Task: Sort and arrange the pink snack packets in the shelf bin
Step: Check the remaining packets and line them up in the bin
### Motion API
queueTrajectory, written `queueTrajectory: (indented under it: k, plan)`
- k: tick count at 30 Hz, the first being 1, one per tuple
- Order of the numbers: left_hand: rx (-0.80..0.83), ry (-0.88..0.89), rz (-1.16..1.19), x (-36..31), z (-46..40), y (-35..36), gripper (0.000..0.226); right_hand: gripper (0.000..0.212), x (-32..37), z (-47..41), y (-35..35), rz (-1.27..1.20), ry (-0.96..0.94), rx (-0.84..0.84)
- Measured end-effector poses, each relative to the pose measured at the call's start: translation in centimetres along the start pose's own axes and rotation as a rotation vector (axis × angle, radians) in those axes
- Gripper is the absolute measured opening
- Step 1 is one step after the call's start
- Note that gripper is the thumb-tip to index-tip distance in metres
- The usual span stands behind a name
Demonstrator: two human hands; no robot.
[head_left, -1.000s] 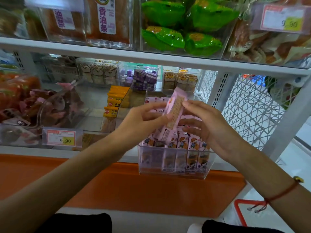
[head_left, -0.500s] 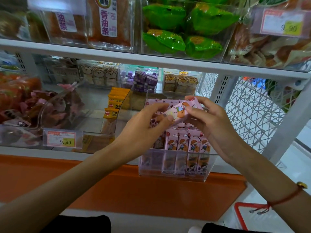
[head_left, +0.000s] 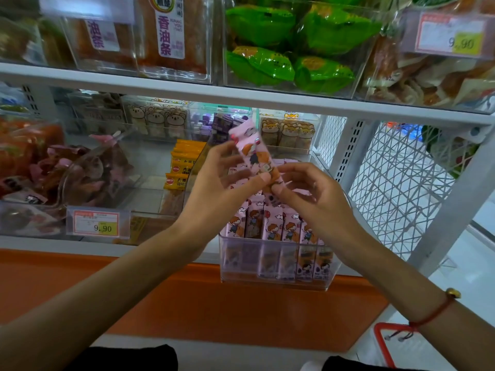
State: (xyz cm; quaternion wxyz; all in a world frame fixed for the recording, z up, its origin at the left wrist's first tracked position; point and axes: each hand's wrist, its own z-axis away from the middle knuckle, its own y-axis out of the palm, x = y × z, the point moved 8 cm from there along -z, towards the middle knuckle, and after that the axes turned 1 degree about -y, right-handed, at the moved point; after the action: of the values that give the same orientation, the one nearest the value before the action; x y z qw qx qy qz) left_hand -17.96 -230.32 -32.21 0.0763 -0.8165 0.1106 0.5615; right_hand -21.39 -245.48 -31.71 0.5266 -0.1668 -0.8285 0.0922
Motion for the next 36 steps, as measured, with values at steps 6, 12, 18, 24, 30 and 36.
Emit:
queueTrajectory:
  k: [6,12,18,24,30,36]
  plan:
    - [-0.020,0.183,-0.174,-2.1,-0.2,-0.6,0.033,0.032,-1.1,-0.5,0.3,0.220,-0.056,0.053]
    - [-0.190,0.339,-0.322,-3.2,-3.2,-1.6,0.033,0.054,-5.0,0.0,1.8,0.782,0.020,0.298]
    - [-0.103,0.274,-0.676,-0.5,-8.5,0.7,0.031,0.053,-5.7,-0.2,1.7,0.845,0.026,0.305]
    - [0.163,0.203,-0.914,2.0,-11.6,2.4,0.039,0.051,-5.9,-0.2,1.6,0.838,-0.013,0.282]
    - [0.271,0.212,-1.038,3.3,-14.6,4.1,0.030,0.052,-6.0,-0.1,1.6,0.838,-0.031,0.288]
    - [0.429,0.168,-1.342,8.1,-15.7,6.6,0.035,0.052,-6.0,-0.1,1.7,0.828,-0.031,0.280]
